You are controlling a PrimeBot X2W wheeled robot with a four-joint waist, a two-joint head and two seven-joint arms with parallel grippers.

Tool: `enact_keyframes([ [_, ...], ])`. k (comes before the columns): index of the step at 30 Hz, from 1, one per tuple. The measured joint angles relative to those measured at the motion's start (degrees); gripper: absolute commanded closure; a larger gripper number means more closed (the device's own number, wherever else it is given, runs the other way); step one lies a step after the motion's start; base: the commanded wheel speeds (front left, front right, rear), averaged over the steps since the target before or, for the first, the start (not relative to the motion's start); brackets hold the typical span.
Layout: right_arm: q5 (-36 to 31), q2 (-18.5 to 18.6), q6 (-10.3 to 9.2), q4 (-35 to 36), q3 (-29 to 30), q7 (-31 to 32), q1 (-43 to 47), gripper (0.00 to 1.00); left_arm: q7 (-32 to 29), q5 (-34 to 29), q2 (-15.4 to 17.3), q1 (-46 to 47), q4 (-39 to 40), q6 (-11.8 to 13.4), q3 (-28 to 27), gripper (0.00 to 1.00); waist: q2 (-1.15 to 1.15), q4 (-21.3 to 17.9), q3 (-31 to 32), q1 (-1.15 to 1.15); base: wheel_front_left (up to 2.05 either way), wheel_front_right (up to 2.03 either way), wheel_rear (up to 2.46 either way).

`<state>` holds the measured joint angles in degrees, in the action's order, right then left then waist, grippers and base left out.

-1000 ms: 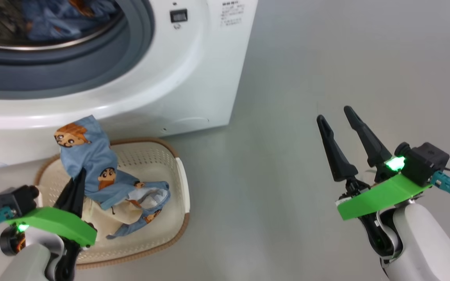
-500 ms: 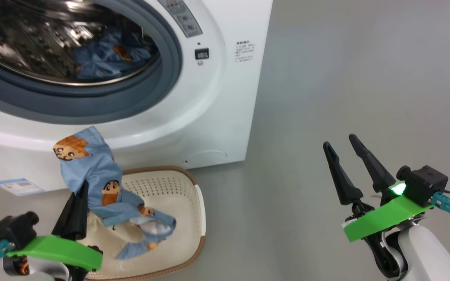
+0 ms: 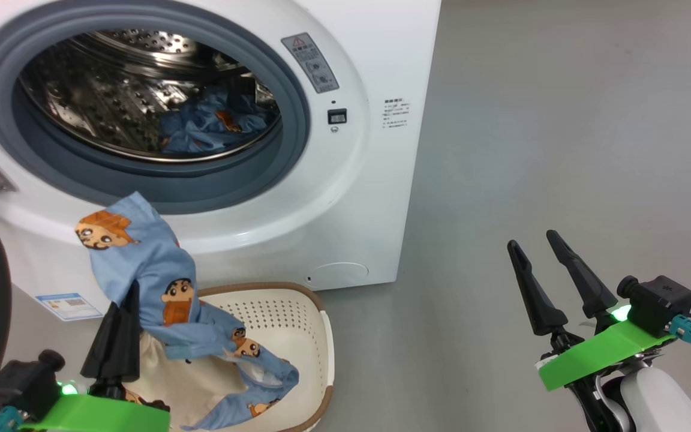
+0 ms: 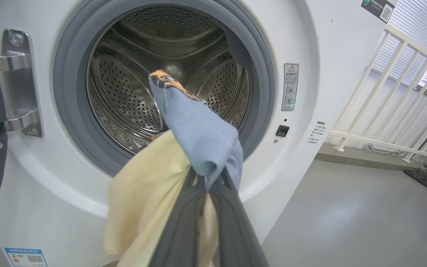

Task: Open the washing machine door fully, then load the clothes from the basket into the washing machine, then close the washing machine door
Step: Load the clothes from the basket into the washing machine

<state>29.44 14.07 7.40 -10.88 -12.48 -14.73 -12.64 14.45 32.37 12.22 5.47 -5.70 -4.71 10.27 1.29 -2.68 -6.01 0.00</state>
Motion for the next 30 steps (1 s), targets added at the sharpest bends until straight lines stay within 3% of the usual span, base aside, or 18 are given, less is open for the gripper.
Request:
enact_keyframes([
  [22, 0.1, 0.4, 0.0, 0.5, 0.4, 0.0, 1.1, 0.0, 0.0, -3.2, -1.1, -1.6, 4.7, 1.0, -1.1, 1.0, 0.0, 0.6, -0.2, 0.0, 0.0, 0.0, 0.0],
  [30, 0.1, 0.3, 0.0, 0.5, 0.0, 0.0, 1.0, 0.0, -0.8, -4.4, 0.6, 6.1, 4.0, 0.9, -0.9, 1.0, 0.0, -0.4, -1.0, 0.0, 0.0, 0.0, 0.0],
])
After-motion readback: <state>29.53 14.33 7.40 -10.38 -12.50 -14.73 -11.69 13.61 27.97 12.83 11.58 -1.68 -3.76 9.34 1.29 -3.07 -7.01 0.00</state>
